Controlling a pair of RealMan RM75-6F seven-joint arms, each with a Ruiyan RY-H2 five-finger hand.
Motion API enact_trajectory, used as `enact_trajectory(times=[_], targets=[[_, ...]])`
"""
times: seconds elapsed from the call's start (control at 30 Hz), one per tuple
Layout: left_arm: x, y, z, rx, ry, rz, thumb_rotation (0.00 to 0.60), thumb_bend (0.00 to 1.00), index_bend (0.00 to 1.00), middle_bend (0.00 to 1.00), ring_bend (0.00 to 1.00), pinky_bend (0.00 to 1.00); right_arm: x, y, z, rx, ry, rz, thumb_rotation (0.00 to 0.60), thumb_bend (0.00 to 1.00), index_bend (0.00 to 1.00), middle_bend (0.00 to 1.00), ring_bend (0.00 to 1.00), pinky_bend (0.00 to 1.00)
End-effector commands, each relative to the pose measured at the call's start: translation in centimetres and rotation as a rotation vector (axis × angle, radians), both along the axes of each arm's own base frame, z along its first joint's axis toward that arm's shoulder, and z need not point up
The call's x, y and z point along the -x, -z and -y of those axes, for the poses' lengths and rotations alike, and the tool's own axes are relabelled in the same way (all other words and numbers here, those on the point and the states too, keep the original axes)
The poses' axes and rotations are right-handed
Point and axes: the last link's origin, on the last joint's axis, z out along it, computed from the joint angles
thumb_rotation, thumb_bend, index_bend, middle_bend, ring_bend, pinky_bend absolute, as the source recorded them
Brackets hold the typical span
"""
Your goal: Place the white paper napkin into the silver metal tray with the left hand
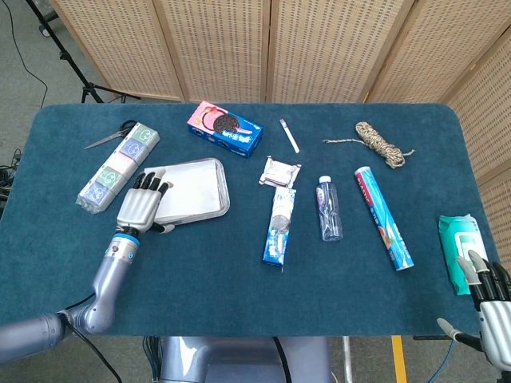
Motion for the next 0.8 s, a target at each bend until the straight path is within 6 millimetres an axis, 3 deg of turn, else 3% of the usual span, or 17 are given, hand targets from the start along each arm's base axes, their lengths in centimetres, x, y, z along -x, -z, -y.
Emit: enact_trajectory(times=[0.03, 0.13, 0.3, 0.37, 0.57, 0.8], targets=[[-0.2, 0.1, 0.1, 0.051, -0.052, 0.032, 0.452, 0.09, 0.21, 0.0, 0.0, 0.0, 0.0, 0.0, 0.0, 0.002, -0.001, 0.003, 0.6, 0.0, 0.0, 0.0, 0.0, 0.0], [-0.2, -0.1, 0.0, 0.068, -0.083, 0.039, 0.384, 0.08, 0.21, 0.0, 0.0, 0.0, 0.0, -0.1, 0.0, 0.003, -0.001, 0.004, 0.6, 0.0, 0.0, 0.0, 0.0, 0.0], [0.0, -0.2, -0.4, 0.091, -0.134, 0.054, 0.193, 0.06, 0.21, 0.0, 0.0, 0.0, 0.0, -0.1, 0.0, 0.003, -0.001, 0.006, 0.6, 0.0, 0.0, 0.0, 0.0, 0.0], [0.1, -0.1, -0.7, 0.11, -0.175, 0.092, 0.161, 0.05, 0.21, 0.0, 0.0, 0.0, 0.0, -0.1, 0.0, 0.005, -0.003, 0.007, 0.6, 0.0, 0.0, 0.0, 0.0, 0.0], [0.1, 0.0, -1.7, 0.135, -0.219, 0.137, 0.118, 0.04, 0.21, 0.0, 0.0, 0.0, 0.0, -0.1, 0.0, 0.004, -0.003, 0.009, 0.6, 0.0, 0.0, 0.0, 0.0, 0.0], [-0.1, 0.6, -2.3, 0.151, -0.233, 0.161, 0.115, 0.04, 0.21, 0.0, 0.0, 0.0, 0.1, -0.2, 0.0, 0.006, -0.004, 0.015, 0.6, 0.0, 0.0, 0.0, 0.0, 0.0]])
